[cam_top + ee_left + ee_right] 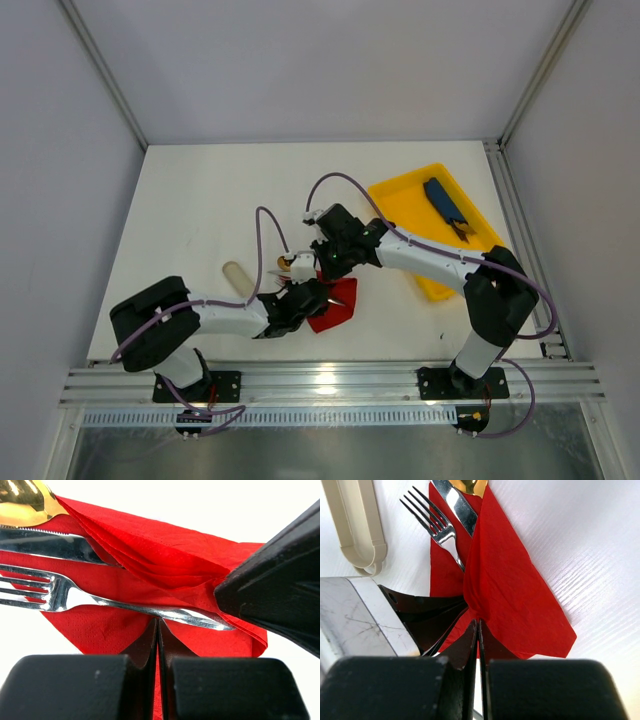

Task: Place the utensils on the paper napkin and roll it up
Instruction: Roll the napkin at the center of the board.

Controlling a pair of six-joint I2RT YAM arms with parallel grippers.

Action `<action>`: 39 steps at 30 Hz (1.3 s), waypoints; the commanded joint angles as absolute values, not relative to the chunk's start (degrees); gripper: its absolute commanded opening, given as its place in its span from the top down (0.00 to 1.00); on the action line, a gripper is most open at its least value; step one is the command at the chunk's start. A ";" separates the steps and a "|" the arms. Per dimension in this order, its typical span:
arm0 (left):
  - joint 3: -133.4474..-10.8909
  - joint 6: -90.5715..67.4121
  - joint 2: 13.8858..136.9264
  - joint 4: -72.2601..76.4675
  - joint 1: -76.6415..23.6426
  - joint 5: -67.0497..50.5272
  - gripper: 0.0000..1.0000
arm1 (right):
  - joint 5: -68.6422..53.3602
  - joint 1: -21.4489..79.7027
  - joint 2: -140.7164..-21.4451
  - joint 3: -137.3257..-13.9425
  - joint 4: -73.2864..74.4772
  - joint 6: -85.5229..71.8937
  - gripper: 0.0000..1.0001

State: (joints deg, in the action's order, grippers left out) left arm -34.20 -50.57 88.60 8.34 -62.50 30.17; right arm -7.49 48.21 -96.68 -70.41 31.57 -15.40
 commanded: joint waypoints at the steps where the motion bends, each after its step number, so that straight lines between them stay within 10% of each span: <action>1: -36.91 -47.64 90.26 11.78 -62.67 29.97 1.00 | -10.37 50.27 -96.24 -73.21 29.53 -15.29 0.96; 39: -35.68 -47.81 88.16 15.47 -62.75 25.75 1.00 | -9.84 50.36 -97.12 -74.44 30.41 -14.59 0.96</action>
State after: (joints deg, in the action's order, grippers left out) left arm -34.70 -50.96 89.62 10.04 -62.06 29.17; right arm -6.33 48.21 -96.77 -71.42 33.10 -15.35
